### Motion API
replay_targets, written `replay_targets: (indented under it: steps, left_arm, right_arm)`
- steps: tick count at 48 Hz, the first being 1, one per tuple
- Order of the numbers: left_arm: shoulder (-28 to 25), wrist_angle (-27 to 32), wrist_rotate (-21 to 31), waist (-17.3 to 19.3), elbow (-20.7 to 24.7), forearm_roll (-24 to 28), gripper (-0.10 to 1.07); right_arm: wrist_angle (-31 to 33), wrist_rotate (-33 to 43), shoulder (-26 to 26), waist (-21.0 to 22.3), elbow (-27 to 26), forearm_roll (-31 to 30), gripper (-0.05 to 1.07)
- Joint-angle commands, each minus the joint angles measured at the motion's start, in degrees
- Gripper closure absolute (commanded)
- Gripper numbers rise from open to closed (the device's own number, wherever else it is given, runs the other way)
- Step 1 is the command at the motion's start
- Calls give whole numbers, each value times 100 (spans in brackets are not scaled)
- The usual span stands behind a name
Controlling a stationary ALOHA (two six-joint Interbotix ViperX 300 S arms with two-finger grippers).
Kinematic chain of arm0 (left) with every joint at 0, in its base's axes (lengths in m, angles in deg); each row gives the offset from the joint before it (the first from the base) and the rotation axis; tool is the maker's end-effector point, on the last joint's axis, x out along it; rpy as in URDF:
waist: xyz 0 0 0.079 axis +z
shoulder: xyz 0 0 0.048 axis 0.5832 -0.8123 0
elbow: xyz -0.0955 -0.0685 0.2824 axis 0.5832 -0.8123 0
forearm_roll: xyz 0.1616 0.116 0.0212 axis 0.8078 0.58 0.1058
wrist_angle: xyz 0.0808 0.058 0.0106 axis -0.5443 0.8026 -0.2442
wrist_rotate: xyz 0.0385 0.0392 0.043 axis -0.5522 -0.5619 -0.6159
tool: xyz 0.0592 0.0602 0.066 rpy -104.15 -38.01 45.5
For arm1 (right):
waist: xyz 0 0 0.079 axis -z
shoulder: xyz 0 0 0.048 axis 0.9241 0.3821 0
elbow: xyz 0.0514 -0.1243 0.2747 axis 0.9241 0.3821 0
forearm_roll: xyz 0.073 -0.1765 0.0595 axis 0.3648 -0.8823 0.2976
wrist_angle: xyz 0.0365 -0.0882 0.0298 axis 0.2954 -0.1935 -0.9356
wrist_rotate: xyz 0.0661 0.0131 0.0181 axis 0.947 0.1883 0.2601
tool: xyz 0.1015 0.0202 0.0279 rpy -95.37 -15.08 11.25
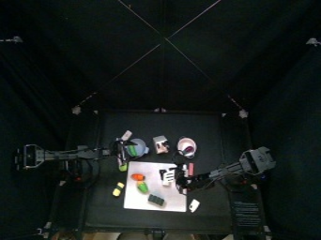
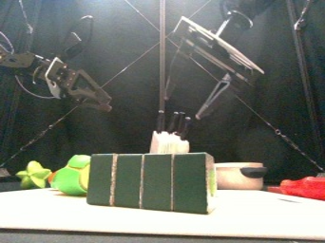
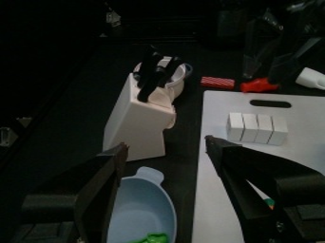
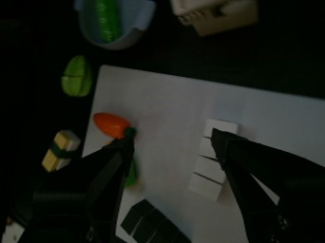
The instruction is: Grab cleaver
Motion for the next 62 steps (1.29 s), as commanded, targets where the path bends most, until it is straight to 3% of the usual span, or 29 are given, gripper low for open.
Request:
replay_targets:
  steps: [1,13,20,39,54,62]
  left_arm:
    - [53,-26,0,-9,70,-9,-2]
    - [123,-26,0,-9,53,9,-2]
    - [123,-26,0,18,35,9,-2]
    - [123,-26,0,26,9,0,-2]
    - [123,-26,-9,26,9,0,-2]
    - [123,-26,-9,26,9,0,-2]
  right_arm:
    - [-132,-738,-387,44,-290,-97,6]
    - [0,-2171,-466,466,-809,316,6]
    - [-26,-2549,-431,721,-1002,299,7]
    - [-422,-2742,-132,1459,-1011,290,8]
    - [-360,-2813,176,1635,-1204,299,8]
    - [0,-3217,237,1635,-1564,396,8]
